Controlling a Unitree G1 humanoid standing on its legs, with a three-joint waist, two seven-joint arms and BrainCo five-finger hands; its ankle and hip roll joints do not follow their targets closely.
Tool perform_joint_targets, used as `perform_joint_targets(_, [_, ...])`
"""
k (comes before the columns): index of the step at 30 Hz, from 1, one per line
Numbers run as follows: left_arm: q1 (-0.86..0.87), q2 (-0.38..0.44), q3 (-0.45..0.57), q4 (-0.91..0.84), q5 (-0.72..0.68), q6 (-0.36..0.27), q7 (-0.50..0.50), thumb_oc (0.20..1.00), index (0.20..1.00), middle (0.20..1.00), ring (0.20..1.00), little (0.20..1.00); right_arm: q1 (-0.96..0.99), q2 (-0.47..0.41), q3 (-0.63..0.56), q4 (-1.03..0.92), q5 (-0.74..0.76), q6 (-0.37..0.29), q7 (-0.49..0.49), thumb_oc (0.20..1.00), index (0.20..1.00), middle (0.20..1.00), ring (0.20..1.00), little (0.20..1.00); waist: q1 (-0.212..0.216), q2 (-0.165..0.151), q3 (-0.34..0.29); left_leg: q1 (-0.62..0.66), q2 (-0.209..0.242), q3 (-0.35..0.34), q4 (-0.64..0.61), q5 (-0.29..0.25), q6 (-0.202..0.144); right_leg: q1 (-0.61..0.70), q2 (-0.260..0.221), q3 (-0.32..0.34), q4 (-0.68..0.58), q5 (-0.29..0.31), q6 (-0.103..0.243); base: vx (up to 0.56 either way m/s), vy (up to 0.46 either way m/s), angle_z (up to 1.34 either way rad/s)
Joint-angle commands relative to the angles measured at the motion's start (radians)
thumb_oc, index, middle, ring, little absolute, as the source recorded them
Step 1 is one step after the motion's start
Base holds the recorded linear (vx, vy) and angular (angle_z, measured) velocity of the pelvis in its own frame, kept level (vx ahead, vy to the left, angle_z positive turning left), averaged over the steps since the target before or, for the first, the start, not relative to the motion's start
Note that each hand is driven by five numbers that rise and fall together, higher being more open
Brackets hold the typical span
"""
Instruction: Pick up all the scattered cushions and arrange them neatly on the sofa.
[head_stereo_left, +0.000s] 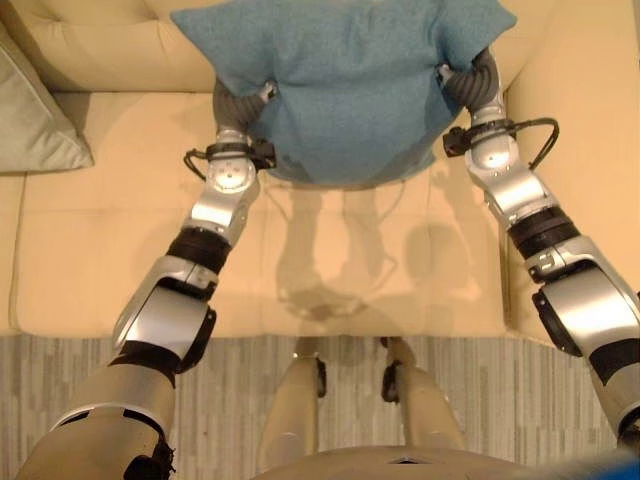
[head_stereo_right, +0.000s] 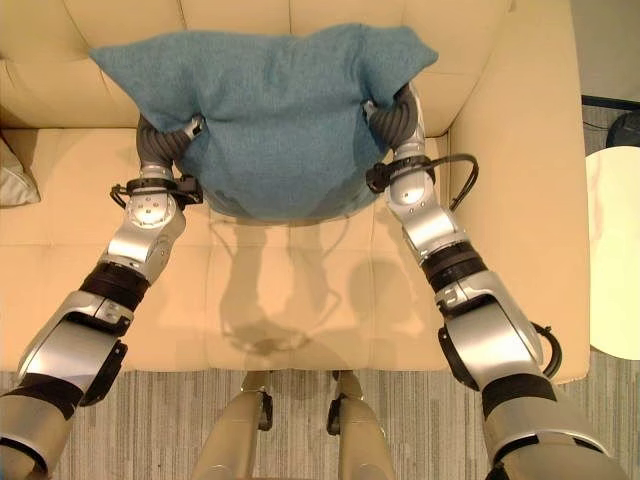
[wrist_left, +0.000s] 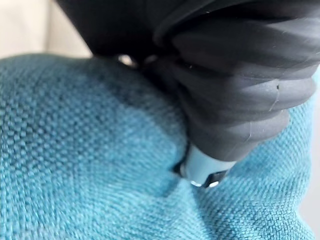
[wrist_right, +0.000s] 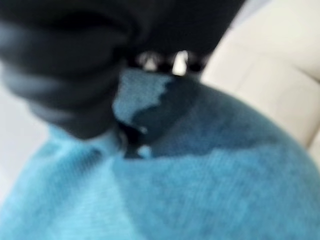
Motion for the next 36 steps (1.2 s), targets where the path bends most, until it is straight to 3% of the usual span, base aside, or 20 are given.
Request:
perform_joint_targets(1, [-0.077, 0.048, -0.019, 0.089, -0.011, -0.051, 0.026, 1.000, 1.000, 1.000, 1.000, 1.000, -0.060, -0.049, -0.003, 0.052, -0.026, -0.024, -0.064, 1.000, 1.000, 1.000, 1.000, 1.000, 0.019, -0.032, -0.071, -0.032, -0.006, 0.014, -0.020, 0.000, -0.102, -0.065, -0.049, 0.011, 0.003, 0.024, 0.129, 0.01, -0.016, 0.05])
perform_joint_targets(13, [-0.205, 0.206, -0.085, 0.272, 0.016, -0.009, -0.013, 1.000, 1.000, 1.000, 1.000, 1.000, -0.101, -0.156, 0.039, 0.285, 0.028, 0.018, -0.032, 1.000, 1.000, 1.000, 1.000, 1.000, 0.017, -0.030, -0.071, -0.039, -0.006, 0.017, -0.020, 0.002, -0.107, -0.072, -0.050, 0.003, 0.003, 0.030, 0.141, 0.00, -0.001, 0.04])
perform_joint_targets(15, [-0.199, 0.224, -0.073, 0.286, 0.020, -0.002, -0.007, 1.000, 1.000, 1.000, 1.000, 1.000, -0.090, -0.167, 0.023, 0.316, -0.006, 0.040, -0.060, 1.000, 1.000, 1.000, 1.000, 1.000, 0.016, -0.025, -0.073, -0.038, -0.007, 0.020, -0.020, 0.001, -0.106, -0.073, -0.051, 0.002, 0.003, 0.031, 0.142, 0.00, 0.000, 0.00])
perform_joint_targets(17, [-0.163, 0.233, -0.020, 0.300, 0.020, 0.012, 0.026, 1.000, 1.000, 1.000, 1.000, 1.000, -0.046, -0.165, -0.077, 0.338, -0.028, 0.072, -0.151, 1.000, 1.000, 1.000, 1.000, 1.000, 0.013, -0.011, -0.080, -0.043, -0.012, 0.018, -0.020, -0.002, -0.102, -0.079, -0.050, 0.004, 0.003, 0.028, 0.141, 0.01, 0.016, 0.00])
perform_joint_targets(20, [-0.112, 0.236, 0.026, 0.282, 0.025, 0.011, 0.039, 1.000, 1.000, 1.000, 1.000, 1.000, -0.005, -0.172, -0.121, 0.326, -0.033, 0.083, -0.173, 1.000, 1.000, 1.000, 1.000, 1.000, 0.013, -0.005, -0.085, -0.044, -0.014, 0.017, -0.020, -0.005, -0.100, -0.081, -0.051, 0.004, 0.003, 0.025, 0.139, 0.01, 0.012, -0.03])
perform_joint_targets(23, [0.077, 0.235, 0.110, 0.182, 0.061, 0.003, 0.028, 1.000, 1.000, 1.000, 1.000, 1.000, 0.140, -0.199, -0.177, 0.270, -0.033, 0.075, -0.144, 1.000, 1.000, 1.000, 1.000, 1.000, 0.013, -0.004, -0.095, -0.014, -0.013, 0.023, -0.020, -0.014, -0.099, -0.051, -0.050, 0.000, 0.003, 0.014, 0.133, 0.02, -0.001, -0.05])
perform_joint_targets(25, [0.349, 0.171, 0.222, 0.031, 0.067, -0.010, -0.007, 1.000, 1.000, 1.000, 1.000, 1.000, 0.358, -0.213, -0.225, 0.183, -0.089, 0.074, -0.067, 1.000, 1.000, 1.000, 1.000, 1.000, 0.017, -0.013, -0.099, 0.063, -0.011, 0.028, -0.020, -0.033, -0.096, 0.028, -0.049, -0.017, 0.003, -0.002, 0.124, 0.05, -0.039, -0.04])
perform_joint_targets(29, [0.713, 0.128, 0.301, -0.078, 0.164, 0.027, -0.129, 1.000, 1.000, 1.000, 1.000, 1.000, 0.715, -0.193, -0.316, 0.047, -0.152, 0.044, 0.098, 1.000, 1.000, 1.000, 1.000, 1.000, 0.017, -0.025, -0.104, 0.195, -0.003, 0.047, -0.020, -0.061, -0.091, 0.172, -0.052, -0.044, 0.003, -0.032, 0.119, 0.06, -0.049, 0.08])
perform_joint_targets(36, [0.966, 0.084, 0.358, -0.050, 0.258, 0.062, -0.232, 1.000, 1.000, 1.000, 1.000, 1.000, 0.933, -0.170, -0.349, 0.009, -0.215, 0.009, 0.223, 1.000, 1.000, 1.000, 1.000, 1.000, 0.016, -0.023, -0.134, 0.307, 0.017, 0.063, -0.020, -0.083, -0.081, 0.275, -0.060, -0.064, 0.003, -0.058, 0.118, 0.02, -0.033, -0.05])
